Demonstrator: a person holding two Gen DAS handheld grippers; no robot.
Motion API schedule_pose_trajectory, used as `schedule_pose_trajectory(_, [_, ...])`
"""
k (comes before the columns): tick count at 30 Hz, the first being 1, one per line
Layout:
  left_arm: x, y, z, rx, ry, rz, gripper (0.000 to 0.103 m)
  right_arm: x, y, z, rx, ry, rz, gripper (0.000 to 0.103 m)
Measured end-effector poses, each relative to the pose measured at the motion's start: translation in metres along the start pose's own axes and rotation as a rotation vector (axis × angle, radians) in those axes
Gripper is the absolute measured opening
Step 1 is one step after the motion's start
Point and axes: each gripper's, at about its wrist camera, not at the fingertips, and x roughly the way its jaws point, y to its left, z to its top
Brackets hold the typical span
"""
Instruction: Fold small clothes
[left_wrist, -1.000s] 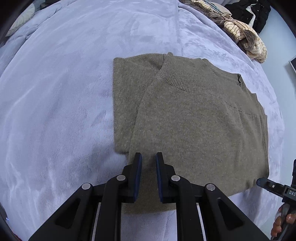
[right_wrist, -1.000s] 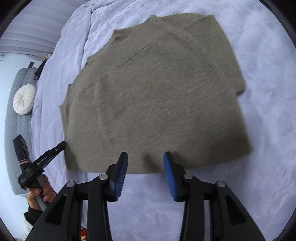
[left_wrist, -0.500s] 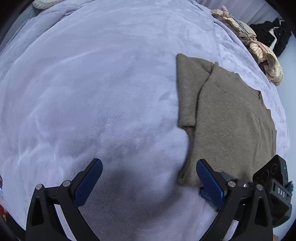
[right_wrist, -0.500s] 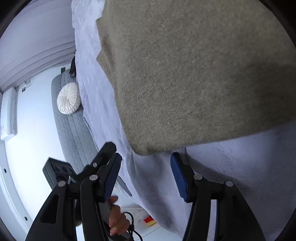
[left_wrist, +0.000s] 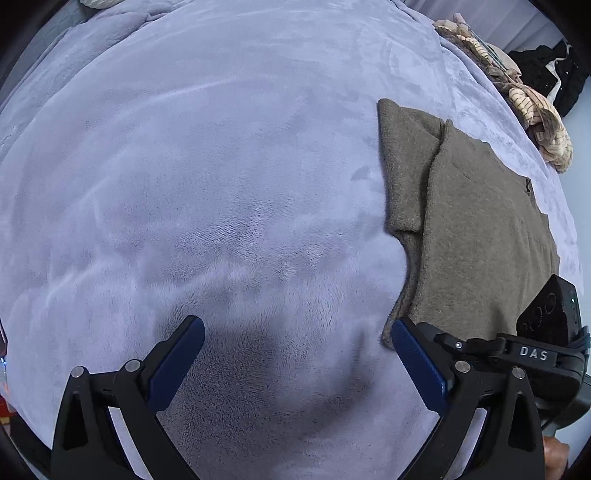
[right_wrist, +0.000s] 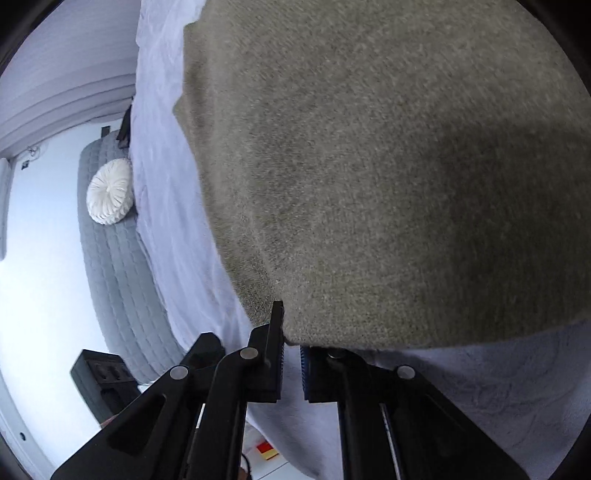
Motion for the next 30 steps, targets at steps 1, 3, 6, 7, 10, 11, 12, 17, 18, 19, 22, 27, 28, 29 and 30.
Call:
schedule_pose_trajectory(1, [-0.002,-0.001,-0.001,0.006,-0.003,-0.001,0.102,0.002,0.002,0.000,-0.010,0.005,-0.027,0.007])
schedule_pose_trajectory(3, [-0.007,-0.003,-0.003,0.012,-0.004,-0.001,0.102,0.004,0.012,0.000,-0.039,0.016,-0.063,0.008])
schedule_pose_trajectory(6, [-0.013,-0.005,-0.003,0.021,-0.003,-0.009,0.102,0.005,0.031,-0.005,-0.104,0.060,-0.134,0.012])
schedule_pose_trajectory(7, [-0.016,-0.007,-0.003,0.026,-0.008,-0.011,0.102,0.004,0.037,-0.009,-0.129,0.072,-0.155,0.012])
schedule_pose_trajectory(10, [-0.026,-0.008,-0.002,0.040,-0.031,-0.020,0.102,-0.005,0.051,-0.019,-0.190,0.079,-0.181,0.013])
schedule_pose_trajectory(11, [-0.029,-0.007,-0.001,0.043,-0.036,-0.025,0.102,-0.010,0.056,-0.022,-0.207,0.072,-0.194,0.013])
schedule_pose_trajectory(12, [-0.031,-0.007,-0.001,0.045,-0.040,-0.031,0.102,-0.013,0.059,-0.024,-0.218,0.065,-0.206,0.015])
schedule_pose_trajectory(17, [-0.038,-0.002,-0.004,0.049,-0.048,-0.046,0.102,-0.031,0.070,-0.028,-0.242,0.023,-0.249,0.032])
schedule_pose_trajectory(18, [-0.039,-0.001,-0.004,0.050,-0.050,-0.053,0.102,-0.034,0.073,-0.028,-0.242,0.014,-0.252,0.032])
schedule_pose_trajectory(19, [-0.040,0.000,-0.004,0.053,-0.053,-0.060,0.102,-0.036,0.076,-0.028,-0.242,0.005,-0.256,0.032])
schedule_pose_trajectory(22, [-0.041,0.002,-0.004,0.071,-0.054,-0.075,0.102,-0.050,0.070,-0.039,-0.241,-0.035,-0.265,0.040])
schedule_pose_trajectory(27, [-0.047,0.008,-0.005,0.101,-0.025,-0.128,0.102,-0.075,0.084,-0.055,-0.234,-0.139,-0.313,0.050])
schedule_pose_trajectory(28, [-0.049,0.010,-0.006,0.109,-0.023,-0.143,0.102,-0.079,0.084,-0.060,-0.229,-0.163,-0.321,0.054])
schedule_pose_trajectory(29, [-0.051,0.012,-0.007,0.123,-0.024,-0.153,0.102,-0.086,0.085,-0.064,-0.223,-0.181,-0.325,0.057])
schedule_pose_trajectory(30, [-0.052,0.012,-0.008,0.141,-0.029,-0.154,0.102,-0.092,0.086,-0.068,-0.211,-0.209,-0.331,0.062])
